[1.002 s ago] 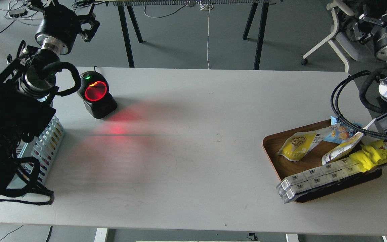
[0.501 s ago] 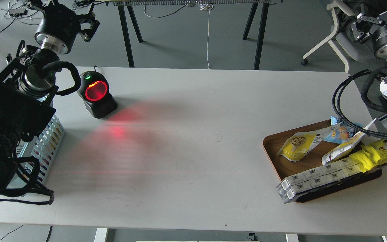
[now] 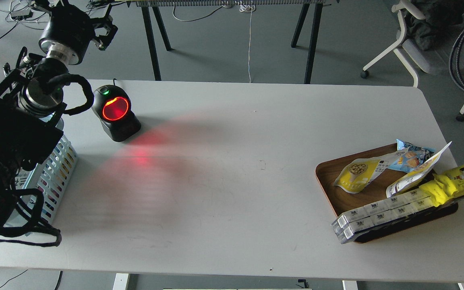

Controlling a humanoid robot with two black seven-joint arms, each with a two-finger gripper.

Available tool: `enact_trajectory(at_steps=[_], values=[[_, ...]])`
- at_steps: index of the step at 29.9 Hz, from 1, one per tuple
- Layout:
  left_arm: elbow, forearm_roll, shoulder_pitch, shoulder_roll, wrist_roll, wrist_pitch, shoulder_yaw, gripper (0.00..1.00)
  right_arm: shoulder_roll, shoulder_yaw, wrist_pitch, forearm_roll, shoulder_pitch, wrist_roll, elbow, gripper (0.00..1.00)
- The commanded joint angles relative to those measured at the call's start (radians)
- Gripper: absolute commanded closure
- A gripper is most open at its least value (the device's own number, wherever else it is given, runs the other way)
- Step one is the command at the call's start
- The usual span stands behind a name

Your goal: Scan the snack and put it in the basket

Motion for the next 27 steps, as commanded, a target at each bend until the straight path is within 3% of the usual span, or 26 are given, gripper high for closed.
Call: enact_trajectory(at_steps=[1, 4, 9, 17, 27], values=[[0.0, 0.0, 0.006, 0.012, -0.002, 0.0, -0.001, 0.0, -0.048, -0.01, 0.0, -0.249, 0.08, 0.006, 0.171, 0.01], [0.0, 0.0, 0.006, 0.024, -0.005, 0.0, -0.001, 0.0, -0.079, -0.008, 0.0, -0.489, 0.122, 0.022, 0.334, 0.01], [0.0, 0.0, 0.006, 0.032, -0.006, 0.0, -0.001, 0.0, -0.065, -0.025, 0.0, -0.776, 0.149, 0.022, 0.374, 0.01], [0.0, 0.0, 0.012, 0.044, -0.006, 0.0, -0.001, 0.0, 0.015, -0.262, 0.0, -1.037, 0.292, 0.022, 0.566, 0.01], [0.0, 0.0, 0.015, 0.059, -0.008, 0.0, -0.003, 0.0, 0.025, -0.387, 0.0, -1.292, 0.412, 0.022, 0.764, 0.01]])
